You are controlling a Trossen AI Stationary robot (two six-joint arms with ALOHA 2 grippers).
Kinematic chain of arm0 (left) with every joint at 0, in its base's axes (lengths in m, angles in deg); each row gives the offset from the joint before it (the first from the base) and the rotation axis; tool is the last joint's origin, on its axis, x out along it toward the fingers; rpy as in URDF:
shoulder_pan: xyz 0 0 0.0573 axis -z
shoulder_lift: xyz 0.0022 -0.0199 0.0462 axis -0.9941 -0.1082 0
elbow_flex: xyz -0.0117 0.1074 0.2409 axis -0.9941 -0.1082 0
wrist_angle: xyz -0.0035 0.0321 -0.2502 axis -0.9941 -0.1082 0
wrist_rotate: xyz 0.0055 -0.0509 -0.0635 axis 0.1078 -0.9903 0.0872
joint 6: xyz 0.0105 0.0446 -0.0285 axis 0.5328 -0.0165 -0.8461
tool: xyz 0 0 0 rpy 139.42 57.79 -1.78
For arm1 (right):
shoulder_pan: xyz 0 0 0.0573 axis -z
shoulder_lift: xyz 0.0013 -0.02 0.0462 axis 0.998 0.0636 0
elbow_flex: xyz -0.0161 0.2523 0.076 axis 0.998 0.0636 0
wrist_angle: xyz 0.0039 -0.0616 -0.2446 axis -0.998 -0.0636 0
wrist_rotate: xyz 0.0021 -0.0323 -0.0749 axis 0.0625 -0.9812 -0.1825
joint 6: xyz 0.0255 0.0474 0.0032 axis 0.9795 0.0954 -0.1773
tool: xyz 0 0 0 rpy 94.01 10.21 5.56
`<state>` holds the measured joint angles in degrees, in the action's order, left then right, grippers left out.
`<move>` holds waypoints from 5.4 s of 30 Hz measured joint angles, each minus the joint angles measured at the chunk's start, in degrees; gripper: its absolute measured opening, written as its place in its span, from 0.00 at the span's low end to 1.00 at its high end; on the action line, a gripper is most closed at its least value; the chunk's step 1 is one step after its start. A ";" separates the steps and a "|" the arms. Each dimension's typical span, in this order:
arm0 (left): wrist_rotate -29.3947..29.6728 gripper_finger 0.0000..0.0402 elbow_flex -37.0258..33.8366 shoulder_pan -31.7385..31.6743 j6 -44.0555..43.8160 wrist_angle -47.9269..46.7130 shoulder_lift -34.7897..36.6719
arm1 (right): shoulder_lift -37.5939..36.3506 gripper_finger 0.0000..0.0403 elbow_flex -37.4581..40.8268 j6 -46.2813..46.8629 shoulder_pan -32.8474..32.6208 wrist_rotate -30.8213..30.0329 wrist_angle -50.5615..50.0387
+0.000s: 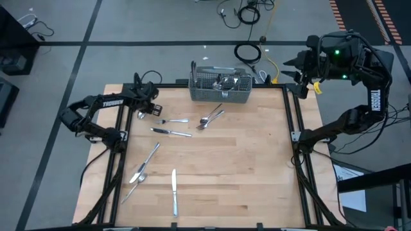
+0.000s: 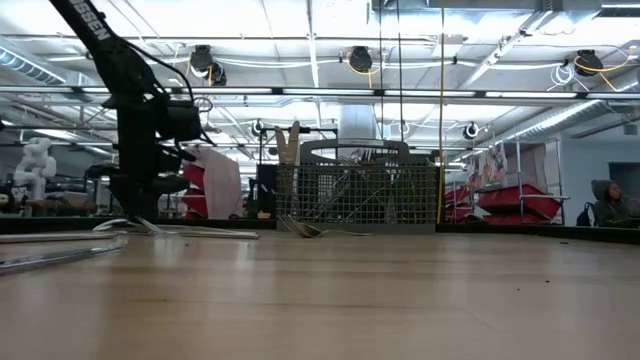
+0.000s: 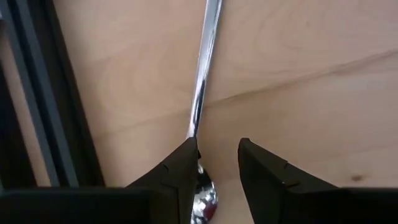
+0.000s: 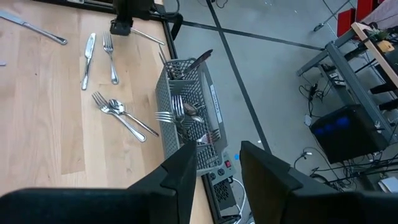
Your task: Sort silverware
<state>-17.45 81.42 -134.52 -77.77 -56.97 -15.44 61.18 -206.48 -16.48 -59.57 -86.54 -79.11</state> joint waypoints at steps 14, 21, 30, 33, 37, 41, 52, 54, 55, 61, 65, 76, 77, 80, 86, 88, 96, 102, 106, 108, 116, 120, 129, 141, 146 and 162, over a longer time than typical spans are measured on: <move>6.68 0.06 0.10 4.78 -6.54 1.25 -6.56 | -0.20 0.28 0.00 1.02 0.00 4.15 0.00; -0.12 0.02 2.14 11.54 -13.90 2.70 -4.09 | -0.13 0.28 0.00 -0.17 -0.01 4.10 0.07; 24.43 0.01 6.48 10.92 -15.27 -3.91 -2.21 | -0.13 0.28 0.00 -0.15 0.00 4.08 0.11; 23.63 0.01 5.03 7.68 -15.30 -4.56 -3.00 | -0.13 0.28 0.00 -0.14 -0.02 4.10 0.12; 22.37 0.00 3.32 3.93 -15.44 -6.07 -4.24 | -0.13 0.28 0.00 -0.11 0.00 4.10 0.13; 23.36 0.00 2.78 3.92 -15.28 -4.70 -4.57 | -0.11 0.28 0.00 -0.04 0.00 4.12 0.13; 22.93 0.00 3.19 5.52 -18.15 -5.79 -14.32 | -0.13 0.28 0.00 1.24 0.00 4.32 0.13; 19.97 0.00 3.27 5.85 -20.44 -5.98 -14.55 | -0.13 0.28 0.00 1.27 -0.02 4.32 0.13; 18.89 0.00 3.27 6.46 -20.93 -5.97 -14.38 | -0.13 0.28 0.00 1.25 -0.01 4.32 0.13; 9.86 0.00 3.11 12.23 -25.08 -4.68 -9.19 | -0.13 0.28 0.00 -0.36 -0.02 4.30 0.34; -1.54 0.00 3.51 15.40 -26.33 -3.13 -4.89 | -0.13 0.28 0.00 -0.66 -0.02 4.30 1.16; -2.10 0.10 3.75 18.81 -12.42 -0.54 2.86 | -0.13 0.28 0.00 -1.31 0.00 7.61 1.38; -3.85 0.12 3.75 18.49 -10.32 -1.10 3.11 | -0.13 0.28 0.00 -1.43 0.00 8.93 1.38; -6.82 0.19 3.75 18.17 -4.34 -1.47 3.37 | -0.13 0.28 0.00 -1.50 -0.04 11.85 1.38; -8.57 0.35 3.75 18.15 2.20 -1.46 3.42 | -0.13 0.28 0.00 -1.40 -0.02 11.80 0.69; -8.61 0.41 3.75 18.15 3.99 -1.64 3.43 | -0.13 0.28 0.00 -1.23 -0.02 11.80 0.66; -6.24 0.53 3.75 18.09 5.80 -9.07 3.44 | -0.13 0.28 0.00 -0.02 -0.02 11.77 0.48; -5.58 0.53 3.75 18.09 5.80 -9.19 3.03 | -0.13 0.28 0.00 0.01 -0.02 11.47 0.50; -6.86 0.53 3.31 18.29 5.66 -8.39 1.13 | -0.13 0.28 0.00 0.98 -0.02 11.45 0.50; -6.81 0.53 2.49 18.67 4.64 -8.03 -0.25 | -0.13 0.28 0.00 1.37 -0.02 11.47 0.50; -8.26 0.39 1.57 18.83 -0.51 -7.26 -3.49 | -0.13 0.28 0.00 1.51 -0.02 11.47 0.52; -8.32 0.11 1.83 19.20 -2.72 -7.12 -3.29 | -0.13 0.28 0.00 1.51 -0.02 11.46 0.52; -7.30 0.03 7.91 20.51 -6.86 -7.05 -3.45 | -0.13 0.28 0.00 2.43 -0.02 6.84 0.93; -11.42 0.00 23.24 21.82 -11.61 -9.80 -2.68 | -0.13 0.28 0.00 0.03 0.02 1.94 1.40; -12.41 0.00 28.48 23.97 -18.37 -6.60 0.66 | -0.15 0.28 0.00 -0.35 0.17 1.99 1.42; -16.43 0.00 29.09 25.59 -50.20 72.16 1.81 | -2.96 0.28 0.02 -1.51 0.26 -3.61 1.28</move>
<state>-33.88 110.51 -108.93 -127.97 15.20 -13.63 58.22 -206.46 -17.99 -59.31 -90.16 -77.83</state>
